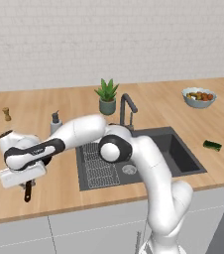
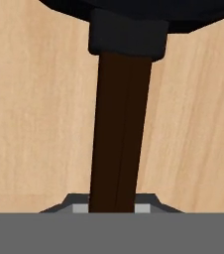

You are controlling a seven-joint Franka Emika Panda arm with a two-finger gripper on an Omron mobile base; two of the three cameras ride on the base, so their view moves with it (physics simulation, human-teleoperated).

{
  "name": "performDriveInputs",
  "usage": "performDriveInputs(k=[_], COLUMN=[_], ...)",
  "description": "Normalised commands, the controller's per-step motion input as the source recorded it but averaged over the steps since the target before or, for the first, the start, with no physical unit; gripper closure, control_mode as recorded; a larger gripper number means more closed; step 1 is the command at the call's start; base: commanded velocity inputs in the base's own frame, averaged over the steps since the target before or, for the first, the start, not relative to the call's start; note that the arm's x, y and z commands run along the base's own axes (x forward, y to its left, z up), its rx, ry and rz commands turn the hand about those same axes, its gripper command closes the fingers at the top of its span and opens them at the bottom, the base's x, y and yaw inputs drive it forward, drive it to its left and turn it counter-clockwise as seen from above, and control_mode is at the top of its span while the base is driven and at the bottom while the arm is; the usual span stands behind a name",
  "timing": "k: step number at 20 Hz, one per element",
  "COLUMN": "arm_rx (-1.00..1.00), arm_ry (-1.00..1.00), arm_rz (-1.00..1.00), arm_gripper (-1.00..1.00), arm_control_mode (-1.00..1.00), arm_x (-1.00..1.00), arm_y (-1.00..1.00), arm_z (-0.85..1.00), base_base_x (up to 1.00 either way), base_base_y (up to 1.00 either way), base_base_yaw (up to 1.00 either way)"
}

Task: Pick the pan and sponge and place them into the sink. Then turn on the water.

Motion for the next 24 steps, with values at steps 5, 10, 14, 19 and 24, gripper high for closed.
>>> performDriveInputs(k=[5, 10, 14, 19, 24], arm_rx=[0.07, 0.03, 0.0, 0.0, 0.0], arm_ry=[0.0, -0.05, -0.09, -0.13, -0.16], arm_rz=[-0.01, 0.0, 0.05, 0.04, 0.0], arm_gripper=[1.0, 1.0, 1.0, 1.0, 1.0], arm_control_mode=[-1.0, -1.0, -1.0, -1.0, -1.0], arm_x=[-0.17, -0.34, -0.5, -0.49, -0.44], arm_y=[-0.44, -0.38, -0.45, -0.5, -0.62], arm_z=[0.08, 0.55, 0.72, 0.82, 0.85], base_base_x=[0.0, 0.0, 0.0, 0.0, 0.0], base_base_y=[0.0, 0.0, 0.0, 0.0, 0.0], base_base_yaw=[0.0, 0.0, 0.0, 0.0, 0.0])
